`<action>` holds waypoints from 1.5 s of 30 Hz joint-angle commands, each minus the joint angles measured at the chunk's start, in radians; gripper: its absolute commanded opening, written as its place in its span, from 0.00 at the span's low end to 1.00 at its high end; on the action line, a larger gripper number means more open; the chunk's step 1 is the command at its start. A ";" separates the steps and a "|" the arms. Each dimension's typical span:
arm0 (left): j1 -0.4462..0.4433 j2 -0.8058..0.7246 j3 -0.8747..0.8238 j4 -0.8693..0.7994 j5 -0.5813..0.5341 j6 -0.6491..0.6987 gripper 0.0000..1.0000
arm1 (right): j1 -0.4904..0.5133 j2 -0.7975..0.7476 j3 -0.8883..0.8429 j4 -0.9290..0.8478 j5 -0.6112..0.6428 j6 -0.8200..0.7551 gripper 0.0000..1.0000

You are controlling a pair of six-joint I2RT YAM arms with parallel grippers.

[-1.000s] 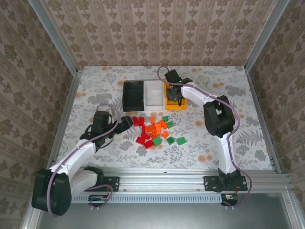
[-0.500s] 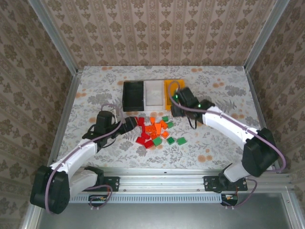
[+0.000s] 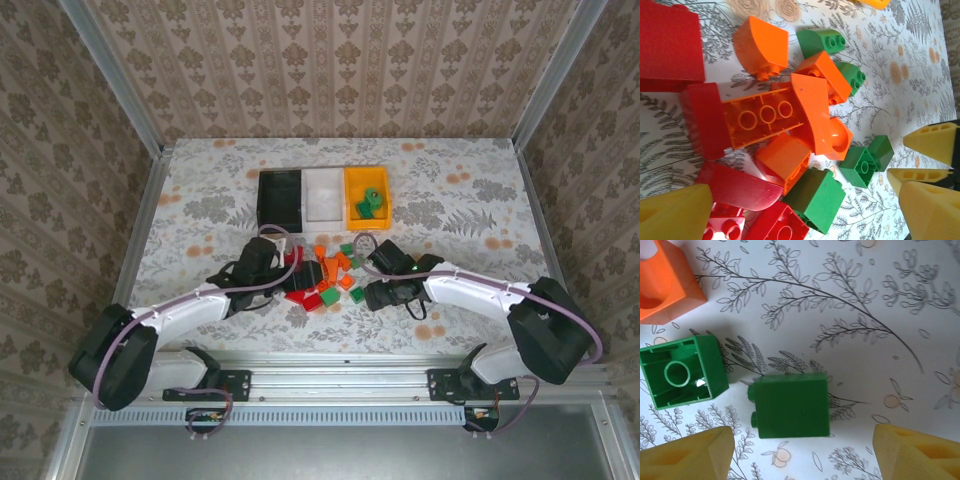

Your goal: Sort the legos into containers by color

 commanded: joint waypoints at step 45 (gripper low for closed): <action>0.121 -0.137 0.032 -0.158 -0.123 0.042 1.00 | -0.038 0.095 0.237 0.011 0.264 0.087 0.37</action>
